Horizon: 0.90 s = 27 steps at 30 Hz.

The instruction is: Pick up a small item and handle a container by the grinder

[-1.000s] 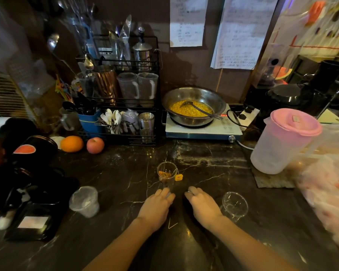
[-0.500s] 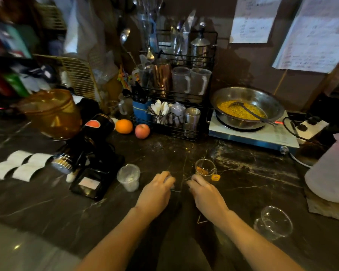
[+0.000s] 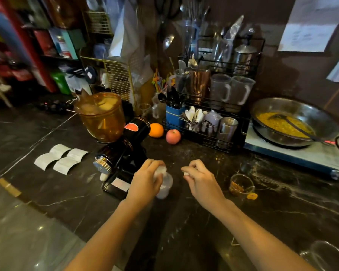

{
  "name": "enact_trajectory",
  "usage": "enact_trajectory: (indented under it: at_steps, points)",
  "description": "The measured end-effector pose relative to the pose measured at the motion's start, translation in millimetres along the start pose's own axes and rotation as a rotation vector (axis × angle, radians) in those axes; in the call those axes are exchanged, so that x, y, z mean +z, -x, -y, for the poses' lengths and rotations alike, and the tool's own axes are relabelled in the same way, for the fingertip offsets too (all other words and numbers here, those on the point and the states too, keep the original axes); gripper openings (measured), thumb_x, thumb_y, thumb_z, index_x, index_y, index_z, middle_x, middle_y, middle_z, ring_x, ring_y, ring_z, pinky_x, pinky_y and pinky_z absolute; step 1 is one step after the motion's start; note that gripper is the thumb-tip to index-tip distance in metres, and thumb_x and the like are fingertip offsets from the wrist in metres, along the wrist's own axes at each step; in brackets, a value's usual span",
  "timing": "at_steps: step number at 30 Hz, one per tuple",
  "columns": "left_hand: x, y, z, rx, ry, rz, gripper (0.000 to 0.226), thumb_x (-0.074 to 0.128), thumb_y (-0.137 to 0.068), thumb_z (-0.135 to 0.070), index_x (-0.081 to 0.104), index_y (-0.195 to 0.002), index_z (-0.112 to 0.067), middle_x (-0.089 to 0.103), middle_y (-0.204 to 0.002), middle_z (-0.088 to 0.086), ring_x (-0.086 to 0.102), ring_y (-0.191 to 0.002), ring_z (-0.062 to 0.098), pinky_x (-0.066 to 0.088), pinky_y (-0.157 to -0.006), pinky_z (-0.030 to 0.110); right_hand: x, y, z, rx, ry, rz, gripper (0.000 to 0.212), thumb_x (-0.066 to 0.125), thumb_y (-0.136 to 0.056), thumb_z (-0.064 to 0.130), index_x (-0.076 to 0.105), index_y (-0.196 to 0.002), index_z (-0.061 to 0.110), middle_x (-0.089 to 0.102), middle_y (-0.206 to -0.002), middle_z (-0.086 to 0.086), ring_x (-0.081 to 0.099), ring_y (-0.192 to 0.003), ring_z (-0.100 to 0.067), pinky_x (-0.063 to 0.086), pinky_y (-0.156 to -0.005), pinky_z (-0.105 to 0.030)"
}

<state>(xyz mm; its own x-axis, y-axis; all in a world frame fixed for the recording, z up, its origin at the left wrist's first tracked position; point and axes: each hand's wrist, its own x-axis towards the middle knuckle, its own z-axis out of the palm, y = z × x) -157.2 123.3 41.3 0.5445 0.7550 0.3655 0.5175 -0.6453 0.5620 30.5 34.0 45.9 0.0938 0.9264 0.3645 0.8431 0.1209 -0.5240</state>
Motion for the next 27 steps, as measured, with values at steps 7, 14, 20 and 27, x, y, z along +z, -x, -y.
enact_trajectory:
  at_steps: [7, 14, 20, 27]
  points:
    - [12, -1, 14, -0.093, -0.071, 0.133, 0.038, 0.071, -0.085, -0.021, 0.055, -0.119, -0.026, 0.059, -0.118, 0.003, 0.057, -0.108, 0.020, 0.053, -0.087, 0.037, 12, -12, 4, 0.033, -0.017, 0.018, 0.026, 0.064, -0.093, 0.011, 0.066, -0.118, 0.014, 0.050, -0.109, 0.003, 0.059, -0.084, -0.009, 0.053, -0.073, -0.024]
    - [20, -7, 24, -0.012, -0.153, 0.127, 0.014, 0.069, -0.082, -0.028, 0.067, -0.096, -0.027, 0.064, -0.100, -0.008, 0.054, -0.106, 0.014, 0.039, -0.099, 0.035, 20, -23, 4, 0.065, -0.114, 0.009, 0.028, 0.069, -0.089, 0.009, 0.067, -0.116, 0.013, 0.050, -0.103, 0.006, 0.052, -0.089, -0.003, 0.042, -0.080, -0.008]
    - [16, -1, 35, 0.023, -0.088, 0.143, 0.021, 0.059, -0.083, -0.039, 0.070, -0.097, -0.027, 0.065, -0.106, -0.012, 0.051, -0.111, 0.009, 0.038, -0.100, 0.036, 35, -30, 9, 0.101, -0.236, -0.006, 0.024, 0.071, -0.087, 0.007, 0.070, -0.110, 0.012, 0.056, -0.102, 0.004, 0.055, -0.094, -0.003, 0.043, -0.083, -0.009]
    - [-3, 9, 44, -0.020, 0.035, 0.082, 0.023, 0.061, -0.082, -0.034, 0.068, -0.102, -0.024, 0.064, -0.101, -0.009, 0.056, -0.102, 0.008, 0.050, -0.089, 0.037, 58, -36, 19, 0.119, -0.256, 0.047, 0.038, 0.072, -0.084, 0.009, 0.065, -0.119, 0.022, 0.063, -0.116, 0.006, 0.053, -0.112, -0.007, 0.044, -0.097, -0.026]
